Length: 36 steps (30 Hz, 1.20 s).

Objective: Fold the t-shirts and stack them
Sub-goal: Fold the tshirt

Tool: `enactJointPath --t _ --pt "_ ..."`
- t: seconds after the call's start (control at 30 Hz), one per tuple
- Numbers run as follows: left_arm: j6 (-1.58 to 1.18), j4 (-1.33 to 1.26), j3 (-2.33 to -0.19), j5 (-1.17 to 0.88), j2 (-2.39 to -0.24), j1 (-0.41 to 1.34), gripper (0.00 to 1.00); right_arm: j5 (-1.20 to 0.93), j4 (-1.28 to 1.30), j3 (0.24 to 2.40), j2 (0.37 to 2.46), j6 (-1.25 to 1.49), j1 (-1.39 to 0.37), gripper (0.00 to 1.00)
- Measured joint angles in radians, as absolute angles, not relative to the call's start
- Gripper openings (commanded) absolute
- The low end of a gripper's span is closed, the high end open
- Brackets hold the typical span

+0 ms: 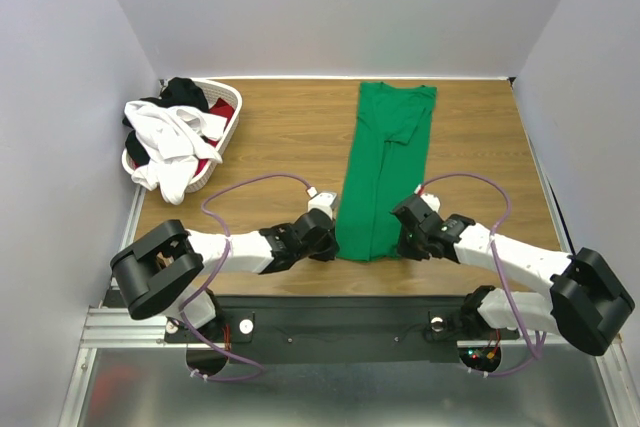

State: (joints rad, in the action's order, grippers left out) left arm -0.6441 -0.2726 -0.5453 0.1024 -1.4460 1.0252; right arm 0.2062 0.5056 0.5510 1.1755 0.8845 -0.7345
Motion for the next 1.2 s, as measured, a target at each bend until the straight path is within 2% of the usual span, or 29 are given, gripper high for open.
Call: enactJointPath --t 0.57,1.2 --pt "-0.569 -0.332 -0.761 0.058 -1.518 0.834 0.00 0.328 0.517 0.799 1.289 0.766 -0.719 0.00" --pt "-0.443 -0.348 -1.124 -0.072 -1.849 0.680 0.00 0.456 0.508 1.042 1.546 0.579 -0.490 0.00"
